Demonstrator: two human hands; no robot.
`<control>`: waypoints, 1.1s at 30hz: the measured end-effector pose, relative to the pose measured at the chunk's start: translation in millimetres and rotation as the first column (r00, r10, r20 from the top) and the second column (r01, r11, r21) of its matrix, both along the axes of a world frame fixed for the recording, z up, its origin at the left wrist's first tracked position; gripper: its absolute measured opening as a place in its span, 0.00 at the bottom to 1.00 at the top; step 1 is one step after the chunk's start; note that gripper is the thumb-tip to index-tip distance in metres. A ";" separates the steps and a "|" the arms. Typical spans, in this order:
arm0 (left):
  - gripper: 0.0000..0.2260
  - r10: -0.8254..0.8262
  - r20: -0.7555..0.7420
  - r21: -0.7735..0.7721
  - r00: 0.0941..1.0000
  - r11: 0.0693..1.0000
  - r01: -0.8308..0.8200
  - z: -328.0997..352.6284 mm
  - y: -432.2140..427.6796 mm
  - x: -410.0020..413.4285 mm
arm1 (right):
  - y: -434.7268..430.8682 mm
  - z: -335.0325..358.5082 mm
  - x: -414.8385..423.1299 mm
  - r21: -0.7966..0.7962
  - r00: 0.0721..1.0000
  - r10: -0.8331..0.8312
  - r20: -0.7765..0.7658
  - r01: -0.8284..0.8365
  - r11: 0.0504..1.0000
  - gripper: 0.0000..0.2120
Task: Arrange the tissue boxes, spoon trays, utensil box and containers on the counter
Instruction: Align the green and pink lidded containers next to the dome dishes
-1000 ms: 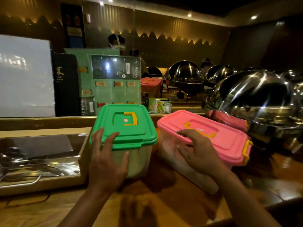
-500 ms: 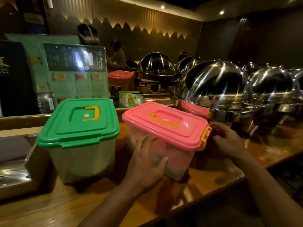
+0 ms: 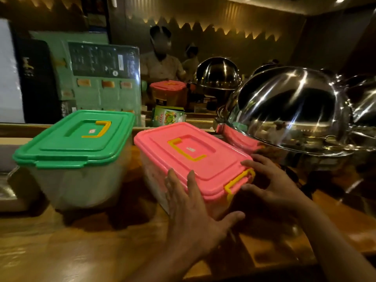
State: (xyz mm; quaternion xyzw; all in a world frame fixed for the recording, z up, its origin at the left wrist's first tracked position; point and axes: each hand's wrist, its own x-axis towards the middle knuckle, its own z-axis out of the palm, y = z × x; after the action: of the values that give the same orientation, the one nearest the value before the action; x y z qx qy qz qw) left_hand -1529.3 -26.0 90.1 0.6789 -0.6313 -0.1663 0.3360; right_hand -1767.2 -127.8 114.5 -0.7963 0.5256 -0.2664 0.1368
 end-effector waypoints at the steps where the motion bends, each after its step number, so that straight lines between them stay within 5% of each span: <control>1: 0.64 0.014 0.000 -0.016 1.000 1.000 -0.014 -2.4 -3.2 0.2 | -2.8 -0.8 0.3 -0.036 1.000 0.022 -0.009 -0.022 0.999 0.34; 6: 0.66 0.089 -0.034 -0.126 0.995 0.988 -0.093 -5.3 -20.4 28.4 | -6.6 -10.5 28.3 -0.126 0.989 0.138 0.051 -0.131 0.983 0.30; 12: 0.59 0.021 -0.149 -0.170 0.989 0.984 -0.046 -5.6 -67.0 95.3 | -5.1 -30.4 88.5 -0.357 0.979 0.077 0.190 -0.005 0.934 0.31; 18: 0.41 -0.145 -0.275 -0.291 0.951 0.955 0.061 9.8 -91.6 102.3 | -15.7 -39.8 106.8 -0.361 0.987 -0.100 0.129 0.141 0.922 0.33; 26: 0.50 -0.219 -0.272 -0.323 0.937 0.938 0.126 -3.5 -132.3 112.4 | -35.5 -37.5 109.5 -0.361 0.984 -0.178 -0.011 0.162 0.919 0.40; 33: 0.48 -0.253 -0.271 -0.341 0.929 0.928 0.153 -1.3 -155.6 123.3 | -59.0 -40.1 120.7 -0.249 0.986 -0.163 0.035 0.166 0.954 0.42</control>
State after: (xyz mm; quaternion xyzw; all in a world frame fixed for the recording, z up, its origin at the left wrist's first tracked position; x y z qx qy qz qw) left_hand -1406.0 -181.6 88.7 0.5123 -0.6566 -0.2025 0.5152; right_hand -1646.5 -186.8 74.4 -0.7587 0.5511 -0.3470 0.0160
